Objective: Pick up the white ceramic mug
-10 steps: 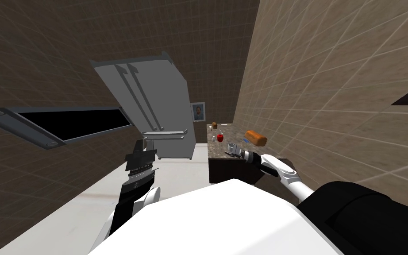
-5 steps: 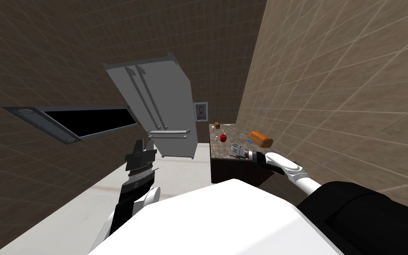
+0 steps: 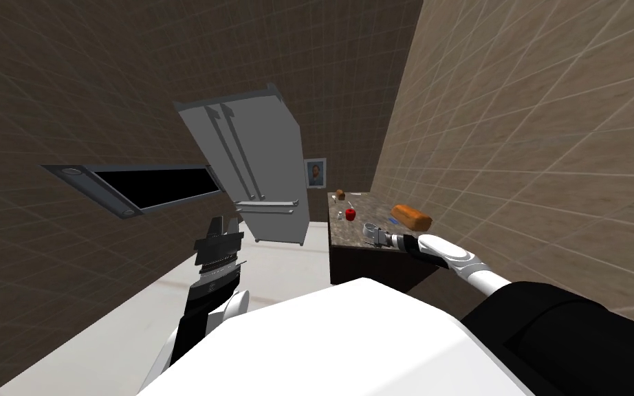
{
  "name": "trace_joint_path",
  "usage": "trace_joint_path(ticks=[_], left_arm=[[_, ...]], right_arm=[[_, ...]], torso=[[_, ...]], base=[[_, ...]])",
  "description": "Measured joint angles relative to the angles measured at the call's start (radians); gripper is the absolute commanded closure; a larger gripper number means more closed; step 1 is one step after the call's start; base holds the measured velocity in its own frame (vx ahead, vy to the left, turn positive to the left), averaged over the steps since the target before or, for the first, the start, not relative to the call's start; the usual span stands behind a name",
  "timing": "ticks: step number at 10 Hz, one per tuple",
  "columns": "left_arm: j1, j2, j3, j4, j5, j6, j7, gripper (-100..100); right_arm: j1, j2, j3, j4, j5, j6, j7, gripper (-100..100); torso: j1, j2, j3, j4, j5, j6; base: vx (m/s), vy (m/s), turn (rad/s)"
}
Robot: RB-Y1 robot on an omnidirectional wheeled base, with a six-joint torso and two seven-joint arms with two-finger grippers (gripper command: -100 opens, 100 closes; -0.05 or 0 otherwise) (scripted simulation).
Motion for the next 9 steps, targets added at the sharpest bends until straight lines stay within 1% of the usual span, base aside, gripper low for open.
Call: trace_joint_path(ticks=[2, 3, 5, 6, 8, 9], left_arm=[[0.0, 0.0, 0.0, 0.0, 0.0, 0.0, 0.0, 0], [0.0, 0.0, 0.0, 0.0, 0.0, 0.0, 0.0, 0], [0.0, 0.0, 0.0, 0.0, 0.0, 0.0, 0.0, 0], [0.0, 0.0, 0.0, 0.0, 0.0, 0.0, 0.0, 0], [0.0, 0.0, 0.0, 0.0, 0.0, 0.0, 0.0, 0], [0.0, 0.0, 0.0, 0.0, 0.0, 0.0, 0.0, 0]], right_arm=[[0.004, -0.032, 0.007, 0.053, 0.031, 0.013, 0.051, -100], [-0.011, -0.052, 0.02, 0.093, 0.051, 0.023, 0.078, -100], [0.002, -0.105, 0.023, 0.124, 0.085, 0.049, 0.112, -100], [-0.008, -0.122, 0.032, 0.159, 0.101, 0.056, 0.135, -100], [0.005, -0.159, 0.032, 0.184, 0.127, 0.073, 0.168, -100], [0.0, -0.179, 0.036, 0.209, 0.141, 0.078, 0.185, -100]], torso=[[0.0, 0.0, 0.0, 0.0, 0.0, 0.0], [0.0, 0.0, 0.0, 0.0, 0.0, 0.0], [0.0, 0.0, 0.0, 0.0, 0.0, 0.0], [0.0, 0.0, 0.0, 0.0, 0.0, 0.0], [0.0, 0.0, 0.0, 0.0, 0.0, 0.0], [0.0, 0.0, 0.0, 0.0, 0.0, 0.0]], base=[[-0.009, 0.026, 0.09], [-0.009, 0.028, 0.085], [-0.007, 0.028, 0.074], [-0.005, 0.027, 0.058], [-0.007, 0.026, 0.058], [-0.003, 0.01, 0.015]])
